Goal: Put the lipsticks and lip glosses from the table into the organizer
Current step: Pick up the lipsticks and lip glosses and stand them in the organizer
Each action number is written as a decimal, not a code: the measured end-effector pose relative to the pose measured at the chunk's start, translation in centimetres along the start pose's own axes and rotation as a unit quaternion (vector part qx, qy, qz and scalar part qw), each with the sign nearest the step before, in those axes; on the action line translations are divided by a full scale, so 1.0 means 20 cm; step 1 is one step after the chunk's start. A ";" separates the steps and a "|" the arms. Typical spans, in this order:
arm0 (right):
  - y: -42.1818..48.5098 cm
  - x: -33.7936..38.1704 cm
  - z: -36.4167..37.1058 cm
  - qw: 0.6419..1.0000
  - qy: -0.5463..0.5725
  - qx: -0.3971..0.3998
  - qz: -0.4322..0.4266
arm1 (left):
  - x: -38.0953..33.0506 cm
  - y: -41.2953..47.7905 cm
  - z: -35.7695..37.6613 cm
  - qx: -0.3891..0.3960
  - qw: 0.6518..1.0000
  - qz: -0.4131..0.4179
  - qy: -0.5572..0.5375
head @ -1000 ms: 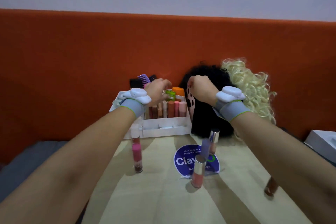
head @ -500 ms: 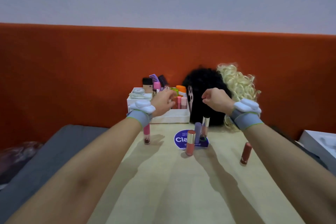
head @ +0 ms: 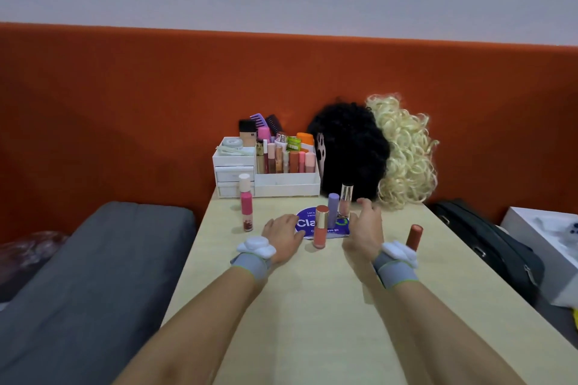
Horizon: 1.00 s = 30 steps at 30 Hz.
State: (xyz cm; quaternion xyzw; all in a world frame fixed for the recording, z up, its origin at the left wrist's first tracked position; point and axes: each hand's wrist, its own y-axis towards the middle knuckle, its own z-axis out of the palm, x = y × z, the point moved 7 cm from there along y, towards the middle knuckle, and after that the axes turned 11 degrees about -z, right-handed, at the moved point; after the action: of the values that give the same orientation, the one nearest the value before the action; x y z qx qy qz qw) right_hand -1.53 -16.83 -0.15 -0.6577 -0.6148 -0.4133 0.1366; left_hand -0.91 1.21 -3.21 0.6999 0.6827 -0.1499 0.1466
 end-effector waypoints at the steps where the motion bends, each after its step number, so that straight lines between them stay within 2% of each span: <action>1: -0.01 -0.03 0.02 1.000 0.006 -0.007 0.002 | 0.01 0.01 0.02 -0.004 1.000 0.001 0.016; 7: -0.01 -0.09 0.06 1.000 0.023 -0.016 -0.003 | 0.02 0.01 0.01 -0.024 0.999 0.030 0.014; 18: 0.07 -0.13 0.11 0.999 -0.002 0.016 -0.039 | 0.05 -0.01 -0.02 -0.053 0.995 0.027 -0.074; 22: 0.09 -0.13 0.12 0.999 0.001 0.020 -0.044 | 0.06 -0.04 -0.04 -0.050 0.983 0.008 -0.174; 25: 0.09 -0.15 0.13 0.999 -0.002 0.025 -0.043 | 0.04 -0.09 -0.08 -0.054 0.951 0.023 -0.304; 27: 0.10 -0.16 0.13 0.999 -0.004 0.028 -0.041 | -0.01 -0.12 -0.09 -0.027 0.935 0.044 -0.352; 30: 0.12 -0.16 0.13 0.999 -0.017 0.035 -0.034 | -0.10 -0.16 -0.05 0.032 0.928 0.059 -0.366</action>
State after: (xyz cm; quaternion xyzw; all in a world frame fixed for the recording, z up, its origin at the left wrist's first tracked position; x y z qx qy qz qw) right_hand 1.99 -17.81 -3.34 -0.6379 -0.6533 -0.3848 0.1349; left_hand -4.15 -0.05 -1.53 0.6402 0.5338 -0.4082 0.3723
